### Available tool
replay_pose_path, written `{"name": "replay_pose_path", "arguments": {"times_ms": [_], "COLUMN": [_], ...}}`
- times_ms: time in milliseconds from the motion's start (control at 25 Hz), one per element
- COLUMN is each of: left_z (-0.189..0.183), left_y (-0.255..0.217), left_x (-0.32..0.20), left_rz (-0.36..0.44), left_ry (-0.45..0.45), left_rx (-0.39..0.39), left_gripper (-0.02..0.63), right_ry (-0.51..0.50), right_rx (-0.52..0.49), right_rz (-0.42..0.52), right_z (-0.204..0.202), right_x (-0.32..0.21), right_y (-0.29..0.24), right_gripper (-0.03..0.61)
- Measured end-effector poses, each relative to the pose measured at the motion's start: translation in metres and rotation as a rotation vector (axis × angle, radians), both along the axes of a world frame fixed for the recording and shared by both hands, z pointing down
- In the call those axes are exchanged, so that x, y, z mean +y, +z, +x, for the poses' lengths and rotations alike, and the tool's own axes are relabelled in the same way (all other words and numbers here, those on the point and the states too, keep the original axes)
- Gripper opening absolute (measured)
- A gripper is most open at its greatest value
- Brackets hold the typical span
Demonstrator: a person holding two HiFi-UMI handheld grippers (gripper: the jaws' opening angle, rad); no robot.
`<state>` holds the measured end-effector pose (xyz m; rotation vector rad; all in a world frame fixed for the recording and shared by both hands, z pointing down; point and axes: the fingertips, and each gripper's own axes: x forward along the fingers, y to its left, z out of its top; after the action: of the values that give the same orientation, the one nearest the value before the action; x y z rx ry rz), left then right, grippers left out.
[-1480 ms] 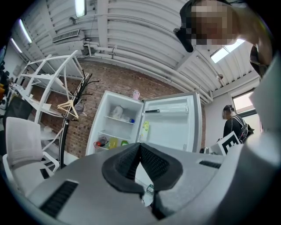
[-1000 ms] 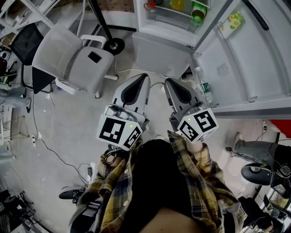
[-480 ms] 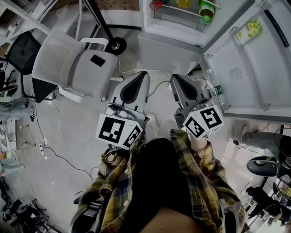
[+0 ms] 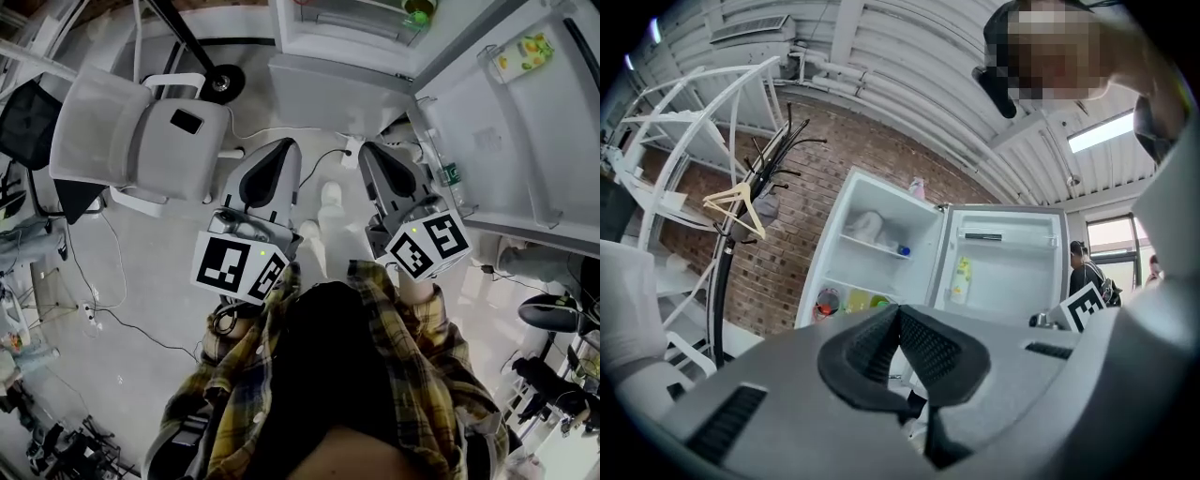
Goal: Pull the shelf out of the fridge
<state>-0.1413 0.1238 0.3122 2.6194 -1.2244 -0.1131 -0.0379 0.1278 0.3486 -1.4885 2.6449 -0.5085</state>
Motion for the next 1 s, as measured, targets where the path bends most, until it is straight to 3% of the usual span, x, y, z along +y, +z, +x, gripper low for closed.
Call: {"name": "replay_pose_path", "arguments": {"times_ms": [1000], "left_z": [0.067], "left_y": [-0.022], "left_x": [-0.156], "left_rz": [0.057], "left_ry": [-0.075], "left_rx": [0.017], "left_gripper": [0.005], "right_ry": [-0.064], "right_rx": [-0.026], "right_rz": [0.043], "right_z": [0.069], "right_x": [-0.158], "right_y": [-0.016], "right_gripper": [0.018]}}
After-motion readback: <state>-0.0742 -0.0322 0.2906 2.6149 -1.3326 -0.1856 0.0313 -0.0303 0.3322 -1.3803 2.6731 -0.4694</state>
